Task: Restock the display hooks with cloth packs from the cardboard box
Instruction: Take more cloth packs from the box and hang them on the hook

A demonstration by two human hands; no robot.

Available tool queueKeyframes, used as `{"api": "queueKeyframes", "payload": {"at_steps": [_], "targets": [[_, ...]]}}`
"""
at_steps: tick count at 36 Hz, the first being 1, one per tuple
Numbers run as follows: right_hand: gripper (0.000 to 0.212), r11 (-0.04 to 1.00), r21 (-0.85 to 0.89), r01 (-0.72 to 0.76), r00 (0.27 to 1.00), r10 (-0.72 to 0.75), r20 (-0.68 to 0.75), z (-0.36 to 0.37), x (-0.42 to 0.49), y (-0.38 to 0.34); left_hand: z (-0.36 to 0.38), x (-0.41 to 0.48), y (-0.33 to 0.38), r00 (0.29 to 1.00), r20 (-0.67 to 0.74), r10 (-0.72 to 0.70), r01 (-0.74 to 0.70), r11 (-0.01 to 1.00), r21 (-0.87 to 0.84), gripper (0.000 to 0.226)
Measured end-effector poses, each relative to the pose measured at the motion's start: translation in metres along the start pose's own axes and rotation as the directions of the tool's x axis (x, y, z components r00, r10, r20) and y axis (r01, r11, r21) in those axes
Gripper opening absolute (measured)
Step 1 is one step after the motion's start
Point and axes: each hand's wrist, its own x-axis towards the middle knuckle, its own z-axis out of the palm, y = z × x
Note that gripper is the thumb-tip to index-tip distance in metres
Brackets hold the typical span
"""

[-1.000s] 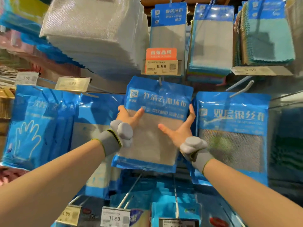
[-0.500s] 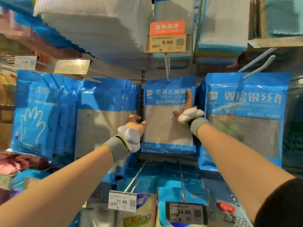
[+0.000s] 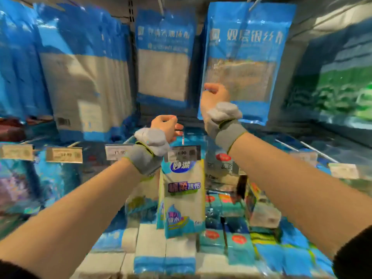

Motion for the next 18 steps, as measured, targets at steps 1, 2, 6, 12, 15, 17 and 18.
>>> {"api": "queueKeyframes", "payload": {"at_steps": [1, 2, 6, 12, 15, 17, 18], "targets": [[0.027, 0.999, -0.007, -0.031, 0.999, 0.031, -0.037, -0.023, -0.013, 0.015, 0.012, -0.016, -0.013, 0.999, 0.031, -0.041, 0.041, 0.999, -0.003, 0.016], [0.027, 1.000, -0.013, -0.024, 0.999, 0.023, -0.038, -0.030, -0.016, 0.016, 0.015, -0.018, -0.014, 0.999, 0.033, -0.044, 0.044, 0.999, -0.001, 0.021], [0.031, 0.989, -0.099, -0.113, 0.994, 0.112, -0.010, -0.092, -0.049, 0.061, 0.053, -0.055, -0.062, 0.975, 0.157, -0.156, 0.157, 0.988, 0.005, 0.021], [0.029, 0.915, -0.147, -0.375, 0.927, 0.367, -0.079, -0.182, -0.104, 0.144, 0.123, -0.114, -0.144, 0.864, 0.384, -0.324, 0.297, 0.946, 0.130, 0.029], [0.030, 0.856, -0.168, -0.488, 0.871, 0.464, -0.162, -0.222, -0.130, 0.188, 0.158, -0.141, -0.185, 0.779, 0.436, -0.449, 0.372, 0.893, 0.255, 0.026], [0.029, 0.813, -0.126, -0.569, 0.809, 0.526, -0.261, -0.247, -0.147, 0.226, 0.177, -0.160, -0.213, 0.689, 0.482, -0.542, 0.420, 0.840, 0.344, 0.025], [0.029, 0.769, -0.088, -0.634, 0.756, 0.592, -0.279, -0.267, -0.158, 0.246, 0.192, -0.172, -0.229, 0.626, 0.512, -0.588, 0.435, 0.809, 0.396, 0.025]]}}
